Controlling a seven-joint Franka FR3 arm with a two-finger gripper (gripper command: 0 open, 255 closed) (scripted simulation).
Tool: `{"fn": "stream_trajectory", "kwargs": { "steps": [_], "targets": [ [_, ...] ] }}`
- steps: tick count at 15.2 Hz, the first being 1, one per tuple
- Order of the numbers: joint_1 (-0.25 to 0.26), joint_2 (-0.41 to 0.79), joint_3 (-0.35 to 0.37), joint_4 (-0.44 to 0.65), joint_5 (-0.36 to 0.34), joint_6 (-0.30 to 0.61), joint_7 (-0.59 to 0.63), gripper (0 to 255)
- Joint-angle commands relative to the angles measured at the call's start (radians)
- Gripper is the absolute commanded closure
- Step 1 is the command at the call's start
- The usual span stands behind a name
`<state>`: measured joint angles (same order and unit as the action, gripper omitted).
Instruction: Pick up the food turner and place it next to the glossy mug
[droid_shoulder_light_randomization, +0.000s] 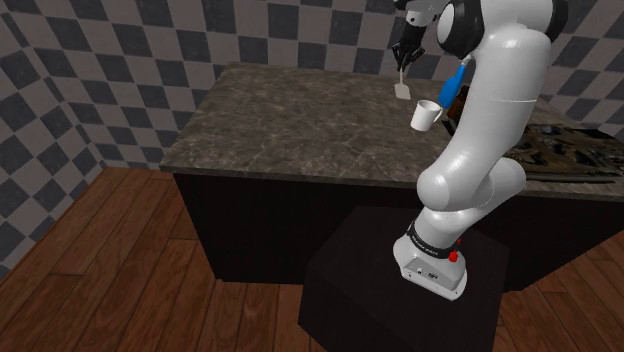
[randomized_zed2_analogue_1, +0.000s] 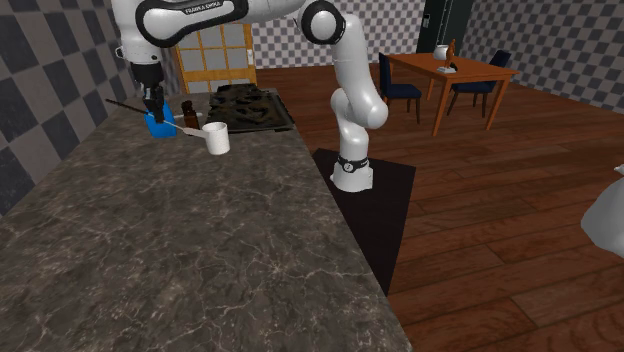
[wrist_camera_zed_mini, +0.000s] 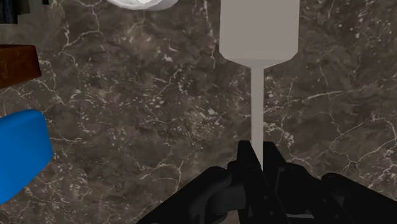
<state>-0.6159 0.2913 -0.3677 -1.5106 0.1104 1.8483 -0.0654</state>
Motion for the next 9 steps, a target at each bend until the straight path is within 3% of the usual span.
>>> {"fn": "stream_trajectory", "kwargs": {
  "steps": [1,9],
  "targets": [
    [-0.035,0.06,-0.007,0.081,0.025,-0.026,-0.04,255],
    [-0.03,0.065,-0.002,-0.019,0.03,0.079,-0.045,255]
  ]
}}
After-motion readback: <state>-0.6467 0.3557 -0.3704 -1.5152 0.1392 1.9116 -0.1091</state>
